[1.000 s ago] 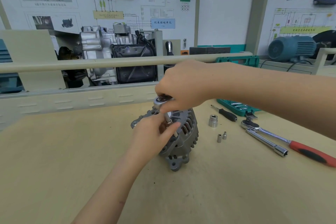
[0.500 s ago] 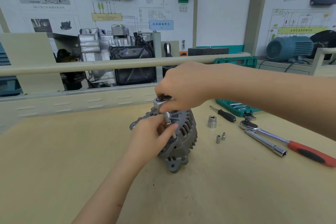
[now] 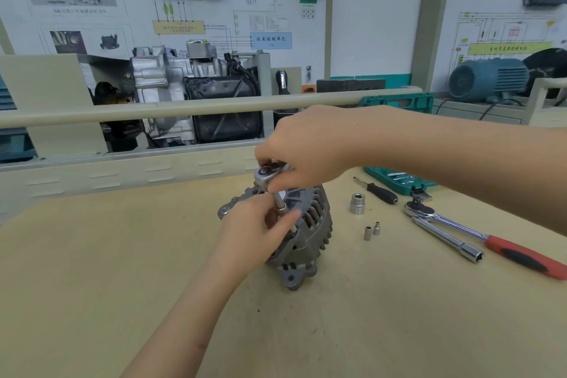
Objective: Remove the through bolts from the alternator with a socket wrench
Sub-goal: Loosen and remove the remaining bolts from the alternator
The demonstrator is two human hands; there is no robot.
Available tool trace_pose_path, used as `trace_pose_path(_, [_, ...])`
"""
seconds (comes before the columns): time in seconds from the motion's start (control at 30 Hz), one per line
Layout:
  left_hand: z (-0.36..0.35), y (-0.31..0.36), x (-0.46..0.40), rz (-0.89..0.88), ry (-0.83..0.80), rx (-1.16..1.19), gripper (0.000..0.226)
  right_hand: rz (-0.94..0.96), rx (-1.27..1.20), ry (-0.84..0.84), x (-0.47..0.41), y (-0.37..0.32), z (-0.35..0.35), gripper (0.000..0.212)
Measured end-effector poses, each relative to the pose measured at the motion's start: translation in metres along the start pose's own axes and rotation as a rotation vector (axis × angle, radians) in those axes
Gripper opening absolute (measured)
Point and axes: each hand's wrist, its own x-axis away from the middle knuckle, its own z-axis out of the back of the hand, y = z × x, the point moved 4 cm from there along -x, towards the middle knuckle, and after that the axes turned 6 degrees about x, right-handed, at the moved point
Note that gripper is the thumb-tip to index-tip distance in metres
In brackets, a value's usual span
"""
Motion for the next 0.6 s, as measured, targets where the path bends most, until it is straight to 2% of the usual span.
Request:
trace_pose_path(0.13, [-0.0009, 0.0006, 0.0004, 0.001, 0.027, -0.016, 0.040, -0.029, -0.001, 0.005, -0.0007, -0.0019, -0.0006, 0.040])
trace_pose_path(0.37, [0.0007, -0.0040, 0.0011, 0.030, -0.060, 0.099, 0.019, 0.007, -0.099, -0.087, -0.0017, -0.0044, -0.0048, 0.020])
trace_pose_path(0.5, [0.0015, 0.0006, 0.0009, -0.016, -0.011, 0.009, 0.035, -0.002, -0.036, -0.001, 0.0018, -0.0047, 0.0019, 0.026])
trace_pose_path(0.6, [0.0011, 0.0030, 0.0018, -0.042, -0.008, -0.054, 0.035, -0.095, -0.009, 0.048, -0.0001, -0.0048, 0.0029, 0.033])
